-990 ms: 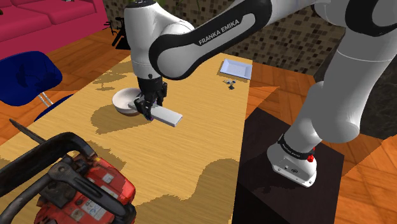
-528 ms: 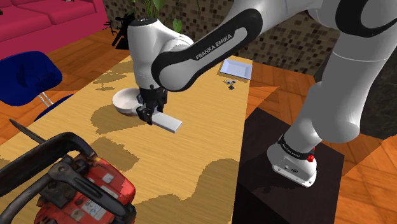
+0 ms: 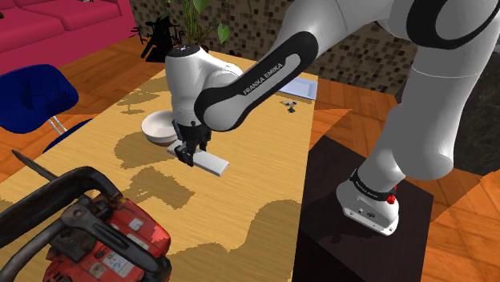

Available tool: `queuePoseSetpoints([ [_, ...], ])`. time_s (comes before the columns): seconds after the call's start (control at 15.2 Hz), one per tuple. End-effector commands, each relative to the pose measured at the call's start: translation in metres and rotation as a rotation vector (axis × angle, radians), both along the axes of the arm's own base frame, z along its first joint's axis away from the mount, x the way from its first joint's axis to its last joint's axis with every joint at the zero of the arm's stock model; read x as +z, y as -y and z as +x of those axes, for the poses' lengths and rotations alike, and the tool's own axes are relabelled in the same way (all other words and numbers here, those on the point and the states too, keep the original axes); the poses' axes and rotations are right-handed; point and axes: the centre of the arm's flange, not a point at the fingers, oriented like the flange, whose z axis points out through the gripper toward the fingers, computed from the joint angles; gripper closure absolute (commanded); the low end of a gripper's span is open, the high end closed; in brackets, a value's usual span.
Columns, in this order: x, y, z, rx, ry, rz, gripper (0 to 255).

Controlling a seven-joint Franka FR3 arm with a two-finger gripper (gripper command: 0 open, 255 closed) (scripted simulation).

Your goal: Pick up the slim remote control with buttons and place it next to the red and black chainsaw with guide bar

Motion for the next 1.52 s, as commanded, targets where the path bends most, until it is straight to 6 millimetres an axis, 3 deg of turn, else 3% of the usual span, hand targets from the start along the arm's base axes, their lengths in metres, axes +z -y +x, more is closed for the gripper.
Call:
queuePoseSetpoints([
  [0.0, -0.01, 0.0, 0.001, 0.0, 0.001, 0.0, 255],
  [0.73, -0.069, 0.0, 0.001, 0.0, 0.001, 0.0, 255],
  [1.25, -0.069, 0.0, 0.001, 0.0, 0.001, 0.0, 255],
  [1.32, -0.069, 0.0, 0.001, 0.0, 0.001, 0.0, 0],
  [1.45, -0.069, 0.0, 0.001, 0.0, 0.001, 0.0, 0],
])
